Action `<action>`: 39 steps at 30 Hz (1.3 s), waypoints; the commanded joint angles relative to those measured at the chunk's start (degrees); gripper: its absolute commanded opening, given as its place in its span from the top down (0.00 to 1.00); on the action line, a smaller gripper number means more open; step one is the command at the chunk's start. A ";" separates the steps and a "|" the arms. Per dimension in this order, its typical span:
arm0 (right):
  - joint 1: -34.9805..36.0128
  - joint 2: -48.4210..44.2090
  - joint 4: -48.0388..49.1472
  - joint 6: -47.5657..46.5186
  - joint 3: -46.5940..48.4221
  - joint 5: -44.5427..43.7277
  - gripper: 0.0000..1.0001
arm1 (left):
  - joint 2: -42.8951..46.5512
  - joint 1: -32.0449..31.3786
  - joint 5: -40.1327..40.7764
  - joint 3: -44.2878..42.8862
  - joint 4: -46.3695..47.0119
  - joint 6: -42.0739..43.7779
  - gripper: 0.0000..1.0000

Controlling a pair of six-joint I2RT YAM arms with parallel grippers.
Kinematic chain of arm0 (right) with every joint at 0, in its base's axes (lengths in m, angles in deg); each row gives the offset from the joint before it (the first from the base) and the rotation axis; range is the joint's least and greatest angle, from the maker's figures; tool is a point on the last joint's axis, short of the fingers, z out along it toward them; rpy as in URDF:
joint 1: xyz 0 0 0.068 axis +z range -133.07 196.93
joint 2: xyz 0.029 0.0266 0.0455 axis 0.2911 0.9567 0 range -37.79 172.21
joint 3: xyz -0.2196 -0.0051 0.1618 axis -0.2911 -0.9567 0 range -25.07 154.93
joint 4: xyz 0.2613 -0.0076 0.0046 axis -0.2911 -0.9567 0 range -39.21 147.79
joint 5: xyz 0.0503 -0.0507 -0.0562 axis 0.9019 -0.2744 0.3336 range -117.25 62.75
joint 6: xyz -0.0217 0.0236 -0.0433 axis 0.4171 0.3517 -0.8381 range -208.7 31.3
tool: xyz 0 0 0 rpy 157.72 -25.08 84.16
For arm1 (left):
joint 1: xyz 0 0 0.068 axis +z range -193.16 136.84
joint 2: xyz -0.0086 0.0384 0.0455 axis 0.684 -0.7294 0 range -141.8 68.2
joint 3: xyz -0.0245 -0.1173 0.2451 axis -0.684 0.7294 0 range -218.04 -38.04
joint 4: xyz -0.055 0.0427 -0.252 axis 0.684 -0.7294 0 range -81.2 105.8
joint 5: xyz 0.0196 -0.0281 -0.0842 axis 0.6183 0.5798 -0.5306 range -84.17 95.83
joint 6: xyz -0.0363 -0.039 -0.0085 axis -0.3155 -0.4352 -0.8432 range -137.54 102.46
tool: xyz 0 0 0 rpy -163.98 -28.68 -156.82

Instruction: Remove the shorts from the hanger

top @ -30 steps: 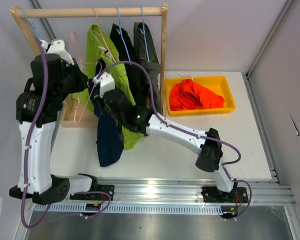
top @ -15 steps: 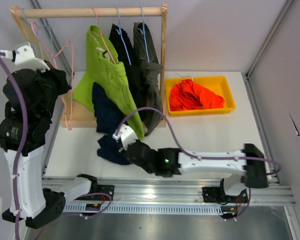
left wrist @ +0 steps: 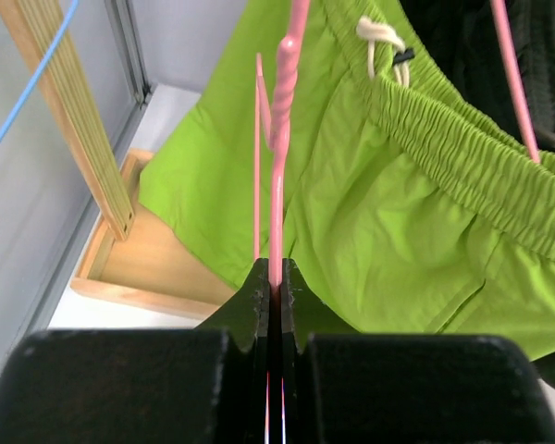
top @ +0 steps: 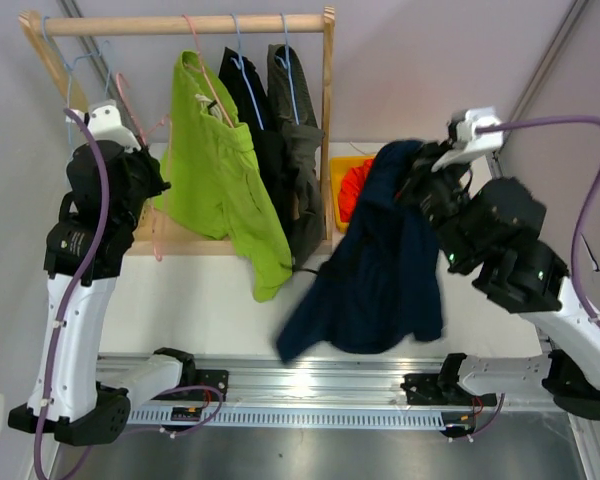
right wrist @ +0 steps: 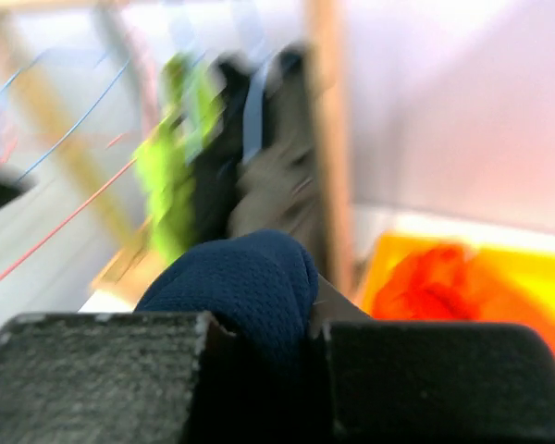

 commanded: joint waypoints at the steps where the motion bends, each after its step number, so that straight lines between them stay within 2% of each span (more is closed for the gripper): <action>1: -9.10 6.35 -0.73 -7.04 9.98 7.75 1.00 | 2.91 -0.34 0.20 1.13 5.27 1.67 1.00; 3: -12.88 9.43 -1.00 -8.72 14.81 9.08 1.00 | 3.35 -0.43 -0.15 1.92 5.80 1.32 1.00; 6: -22.35 16.36 -1.44 -10.75 27.09 12.94 1.00 | 3.44 -0.34 -0.33 2.55 6.07 1.23 1.00; 11: -33.71 22.96 -2.23 -7.95 38.63 18.57 1.00 | 3.09 -0.34 -0.50 1.84 6.24 1.41 1.00; 13: -36.62 24.29 -1.53 -7.33 39.80 20.07 1.00 | 3.09 -0.34 -0.50 1.84 6.33 1.49 1.00; 17: -43.46 22.20 1.63 -3.82 32.80 21.03 1.00 | 3.00 -0.34 0.20 2.46 6.68 1.67 1.00; 21: -47.70 17.02 11.54 2.24 8.85 25.16 1.00 | 2.39 -0.34 0.99 2.11 7.12 1.67 1.00; 23: -49.80 16.30 14.46 6.37 1.78 26.92 1.00 | 0.73 -0.34 1.34 0.97 6.95 1.76 1.00; 24: -50.51 16.73 18.30 7.69 -4.87 29.10 1.00 | 0.11 -0.34 1.34 -0.17 6.69 1.67 1.00; 27: -52.70 19.71 27.70 11.21 -12.48 34.89 1.00 | -2.79 -0.34 1.52 -3.95 5.45 1.49 1.00; 30: -55.25 30.14 30.90 14.73 -13.47 40.62 1.00 | -4.20 -0.34 1.96 -7.12 5.54 2.02 1.00; 36: -55.88 41.51 24.06 15.79 -5.82 43.80 1.00 | -9.02 -0.16 4.33 -16.34 3.26 5.09 1.00; 37: -55.96 42.91 23.01 15.79 -5.82 43.89 0.74 | -9.99 0.01 4.59 -18.61 2.73 5.71 1.00; 38: -55.96 43.62 20.82 16.05 -5.82 43.45 0.27 | -10.87 0.88 3.99 -20.90 2.21 5.71 1.00; 39: -55.88 44.33 17.75 16.31 -5.55 43.36 0.01 | -12.97 1.41 3.37 -23.18 2.03 5.71 1.00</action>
